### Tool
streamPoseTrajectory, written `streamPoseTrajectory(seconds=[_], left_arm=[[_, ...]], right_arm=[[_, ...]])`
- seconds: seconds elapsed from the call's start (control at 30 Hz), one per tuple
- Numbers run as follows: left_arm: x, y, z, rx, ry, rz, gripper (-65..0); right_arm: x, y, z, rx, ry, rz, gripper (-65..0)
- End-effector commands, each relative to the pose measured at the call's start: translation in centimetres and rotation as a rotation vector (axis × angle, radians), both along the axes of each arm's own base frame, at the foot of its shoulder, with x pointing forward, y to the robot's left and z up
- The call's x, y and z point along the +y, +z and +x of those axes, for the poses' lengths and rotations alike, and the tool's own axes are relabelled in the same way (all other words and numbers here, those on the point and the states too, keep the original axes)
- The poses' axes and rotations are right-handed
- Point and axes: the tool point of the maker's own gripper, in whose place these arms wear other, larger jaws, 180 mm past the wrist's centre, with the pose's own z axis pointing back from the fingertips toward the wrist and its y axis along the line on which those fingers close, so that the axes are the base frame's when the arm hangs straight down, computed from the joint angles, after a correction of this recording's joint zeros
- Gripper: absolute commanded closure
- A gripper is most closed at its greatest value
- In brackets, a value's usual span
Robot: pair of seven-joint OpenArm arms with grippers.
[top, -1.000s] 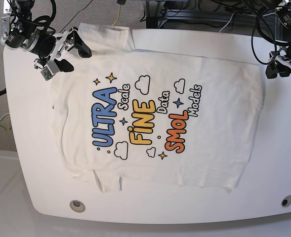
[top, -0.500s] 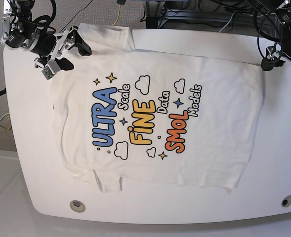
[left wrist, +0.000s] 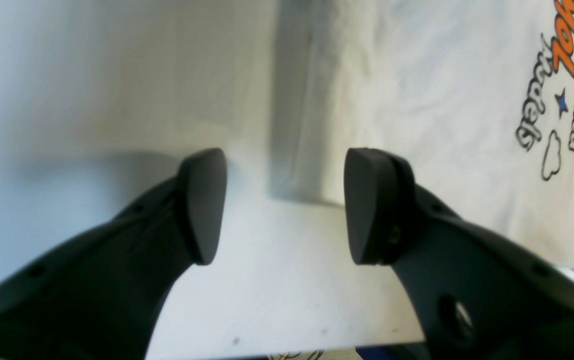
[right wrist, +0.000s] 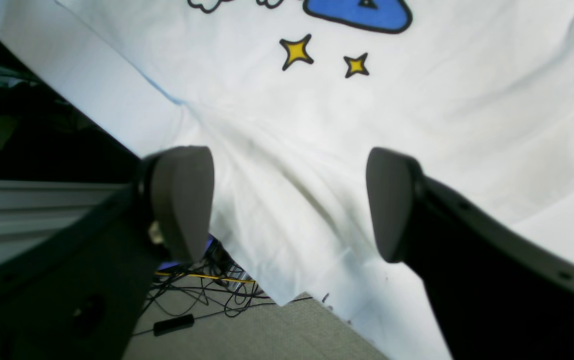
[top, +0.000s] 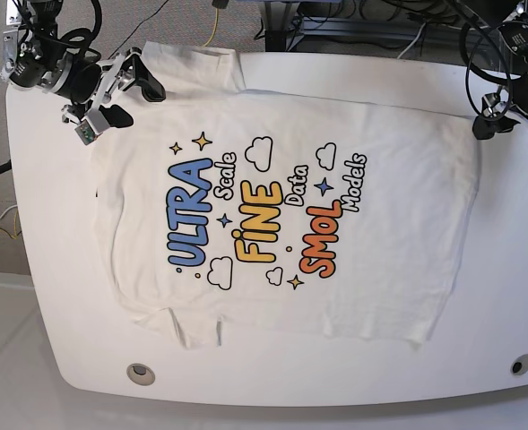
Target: Fold the T-shirt properly
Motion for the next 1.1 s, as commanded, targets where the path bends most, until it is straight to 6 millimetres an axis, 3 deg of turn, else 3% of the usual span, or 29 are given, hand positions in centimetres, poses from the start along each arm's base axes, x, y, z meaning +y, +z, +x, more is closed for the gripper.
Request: streamPoseTrajectory(seconds=[0.0, 0.37, 1.07], left_arm=[[0.1, 1.1, 1.1, -0.047, -0.011, 0.013, -36.1], [-3.3, 0.1, 2.3, -0.053, -0.056, -0.049, -36.1], [-3.3, -0.4, 1.6, -0.052, -0.039, -0.051, -36.1]], right_arm=[[0.0, 0.9, 0.4, -0.032, 0.011, 0.012, -45.2], [-0.3, 1.0, 0.5, -0.032, 0.022, -0.005, -45.2], [-0.4, 0.9, 0.4, -0.029, 0.021, -0.005, -45.2]])
